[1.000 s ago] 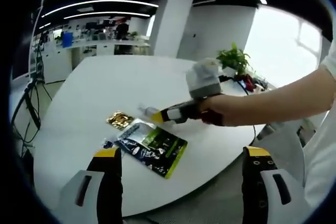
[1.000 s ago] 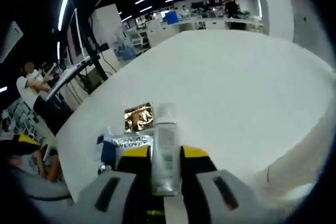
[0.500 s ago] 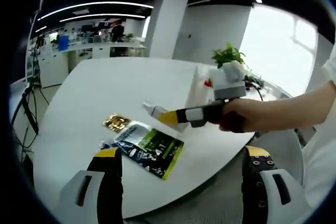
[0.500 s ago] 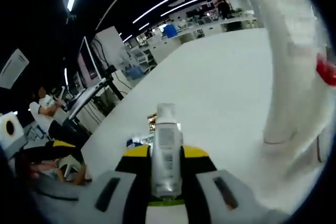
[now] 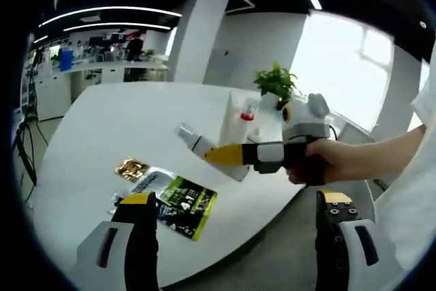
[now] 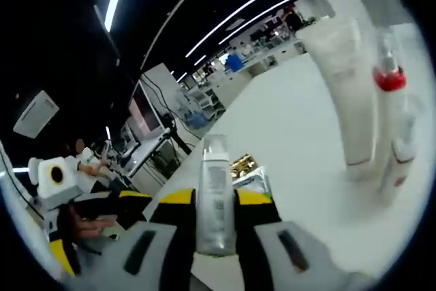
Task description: Arrange the skincare products in the storage area until every visible bottle or jar stands upright without overlapping.
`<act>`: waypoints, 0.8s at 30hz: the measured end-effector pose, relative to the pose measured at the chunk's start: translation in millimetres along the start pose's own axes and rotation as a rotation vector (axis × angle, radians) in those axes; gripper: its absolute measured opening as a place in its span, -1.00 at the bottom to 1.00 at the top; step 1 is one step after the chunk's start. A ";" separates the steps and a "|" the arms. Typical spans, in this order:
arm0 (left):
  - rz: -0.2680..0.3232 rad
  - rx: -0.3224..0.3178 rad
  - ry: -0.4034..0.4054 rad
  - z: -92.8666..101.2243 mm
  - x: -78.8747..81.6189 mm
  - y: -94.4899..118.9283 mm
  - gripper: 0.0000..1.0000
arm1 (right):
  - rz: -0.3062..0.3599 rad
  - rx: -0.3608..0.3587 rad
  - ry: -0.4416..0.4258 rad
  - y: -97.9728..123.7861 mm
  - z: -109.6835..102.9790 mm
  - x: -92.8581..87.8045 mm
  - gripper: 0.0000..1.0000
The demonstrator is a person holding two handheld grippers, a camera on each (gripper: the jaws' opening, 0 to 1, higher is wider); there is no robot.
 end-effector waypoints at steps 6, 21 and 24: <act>0.024 -0.055 -0.008 8.4 16.7 6.0 0.92 | 0.056 0.106 -0.039 17.0 -22.2 9.1 -0.60; 0.131 -0.233 0.107 52.1 63.9 -10.5 0.84 | 0.100 0.345 -0.131 67.8 -54.3 32.0 -0.59; 0.137 -0.246 0.103 64.0 71.8 -16.4 0.81 | 0.107 0.389 -0.154 78.0 -55.7 37.2 -0.59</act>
Point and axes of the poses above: the point that each gripper's makers call its tool centre point, and the gripper's own axes: y roughly backward along the fingers, z roughly to its right, x roughly out of its top, the point moved 3 cm from there along y, roughly backward along the fingers, and after that the axes turned 8 degrees about -y, right-handed, at the moved point
